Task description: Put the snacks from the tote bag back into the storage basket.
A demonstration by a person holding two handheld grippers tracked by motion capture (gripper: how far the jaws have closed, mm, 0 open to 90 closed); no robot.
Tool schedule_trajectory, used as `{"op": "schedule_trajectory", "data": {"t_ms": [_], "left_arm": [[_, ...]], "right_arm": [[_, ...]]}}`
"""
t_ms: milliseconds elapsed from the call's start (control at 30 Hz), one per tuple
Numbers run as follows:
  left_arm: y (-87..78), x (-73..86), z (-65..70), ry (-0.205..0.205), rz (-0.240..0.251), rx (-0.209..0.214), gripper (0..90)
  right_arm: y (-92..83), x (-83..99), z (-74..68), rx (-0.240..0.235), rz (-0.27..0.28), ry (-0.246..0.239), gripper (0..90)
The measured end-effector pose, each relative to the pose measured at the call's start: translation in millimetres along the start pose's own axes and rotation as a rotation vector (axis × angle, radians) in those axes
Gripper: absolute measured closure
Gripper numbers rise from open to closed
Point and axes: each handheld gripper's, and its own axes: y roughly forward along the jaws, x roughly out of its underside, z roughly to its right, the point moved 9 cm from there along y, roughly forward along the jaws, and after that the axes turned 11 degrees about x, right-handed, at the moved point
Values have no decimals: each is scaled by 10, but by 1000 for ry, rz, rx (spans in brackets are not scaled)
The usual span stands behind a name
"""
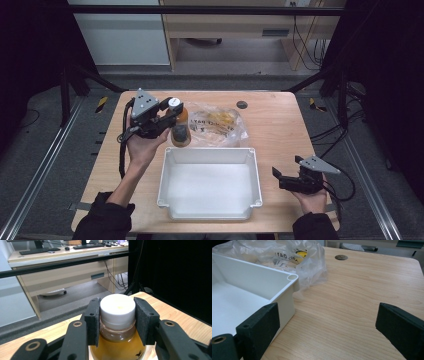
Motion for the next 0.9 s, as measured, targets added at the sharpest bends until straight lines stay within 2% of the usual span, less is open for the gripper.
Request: {"op": "schedule_trajectory", "data": {"t_ms": [300, 700, 900], "left_arm": [[-98, 145, 102, 13, -11, 18, 591], [-254, 423, 207, 7, -23, 41, 591], [-282, 522, 228, 0, -26, 48, 591]], "right_arm": [[-5, 0, -3, 1, -1, -2, 56], [-3, 5, -7, 2, -3, -5, 56], [-3, 6, -7, 4, -4, -5, 56]]}}
